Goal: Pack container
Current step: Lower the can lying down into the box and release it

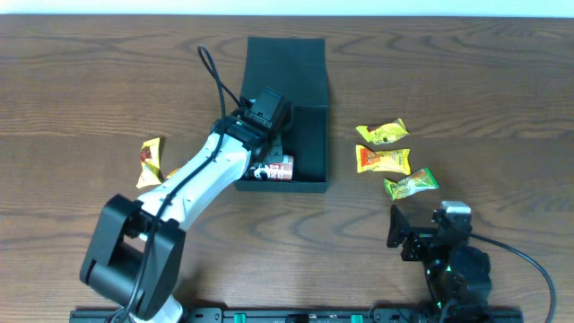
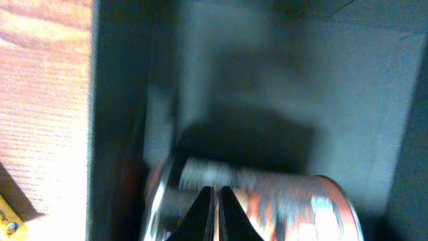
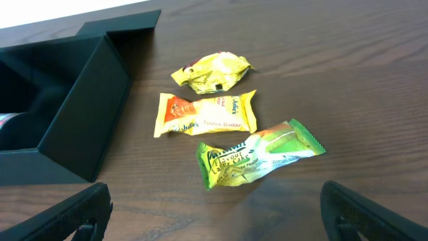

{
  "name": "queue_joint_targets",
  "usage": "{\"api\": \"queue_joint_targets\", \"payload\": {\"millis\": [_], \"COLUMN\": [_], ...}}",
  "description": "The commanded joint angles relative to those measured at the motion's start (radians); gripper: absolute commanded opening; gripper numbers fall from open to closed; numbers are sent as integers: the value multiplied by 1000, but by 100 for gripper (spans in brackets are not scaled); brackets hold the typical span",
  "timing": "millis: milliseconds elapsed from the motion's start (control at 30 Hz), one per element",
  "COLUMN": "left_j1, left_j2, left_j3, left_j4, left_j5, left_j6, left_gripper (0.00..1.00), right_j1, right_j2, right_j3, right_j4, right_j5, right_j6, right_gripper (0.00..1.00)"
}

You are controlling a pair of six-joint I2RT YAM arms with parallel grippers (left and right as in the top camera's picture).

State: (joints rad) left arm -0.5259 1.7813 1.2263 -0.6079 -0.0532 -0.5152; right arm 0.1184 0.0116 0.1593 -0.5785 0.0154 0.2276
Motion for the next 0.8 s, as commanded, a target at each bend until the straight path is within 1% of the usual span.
{"api": "queue_joint_targets", "payload": {"millis": [0, 67, 300, 500, 633, 767], "left_j1": [-1, -1, 0, 0, 0, -13], "left_j2": [31, 31, 31, 30, 23, 15], "left_j3": [18, 18, 18, 28, 69, 151], "left_j4": [-16, -16, -90, -87, -83, -83], "left_j5": [-13, -14, -8, -6, -5, 0], "left_j6": [21, 22, 22, 23, 72, 143], "left_gripper": [6, 6, 6, 6, 6, 6], "right_j1": [0, 0, 0, 0, 0, 0], "right_j2": [-6, -6, -6, -6, -6, -6], "right_j3": [-9, -9, -9, -9, -9, -9], "right_j4": [0, 0, 0, 0, 0, 0], "right_j5": [3, 3, 3, 3, 3, 3], "right_j6": [11, 11, 11, 11, 11, 11], "right_gripper": [99, 99, 99, 99, 99, 99]}}
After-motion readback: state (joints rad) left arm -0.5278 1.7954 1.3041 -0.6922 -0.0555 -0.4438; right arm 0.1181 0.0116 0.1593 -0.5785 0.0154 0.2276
